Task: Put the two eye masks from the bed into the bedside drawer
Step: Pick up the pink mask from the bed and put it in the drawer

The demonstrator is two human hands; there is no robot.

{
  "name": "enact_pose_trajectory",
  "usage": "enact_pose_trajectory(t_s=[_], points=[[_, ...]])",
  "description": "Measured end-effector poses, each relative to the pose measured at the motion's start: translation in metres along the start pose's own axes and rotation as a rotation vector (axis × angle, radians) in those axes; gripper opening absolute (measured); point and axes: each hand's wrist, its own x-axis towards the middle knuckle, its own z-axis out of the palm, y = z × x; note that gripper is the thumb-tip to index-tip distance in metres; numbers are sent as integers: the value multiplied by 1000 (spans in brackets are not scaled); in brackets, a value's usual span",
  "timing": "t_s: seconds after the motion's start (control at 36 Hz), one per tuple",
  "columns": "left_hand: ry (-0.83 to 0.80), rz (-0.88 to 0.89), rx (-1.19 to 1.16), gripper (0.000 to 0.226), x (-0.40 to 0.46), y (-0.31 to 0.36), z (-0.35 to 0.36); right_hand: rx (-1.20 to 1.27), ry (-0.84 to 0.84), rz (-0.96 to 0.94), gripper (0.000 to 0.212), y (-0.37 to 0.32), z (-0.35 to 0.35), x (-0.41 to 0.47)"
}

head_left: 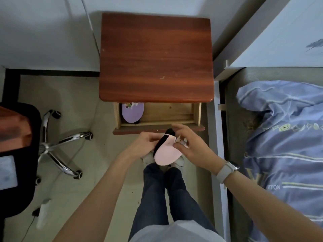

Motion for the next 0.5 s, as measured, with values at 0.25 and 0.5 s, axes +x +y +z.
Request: enact_pose_trajectory(t_s=[0.25,0.5], points=[[37,-70,37,20,11,-5,-9,-20,-14,-3,32,-6,6,14],[491,-15,367,28,59,-59,-33,-596,448,-270,24,55,26,89]])
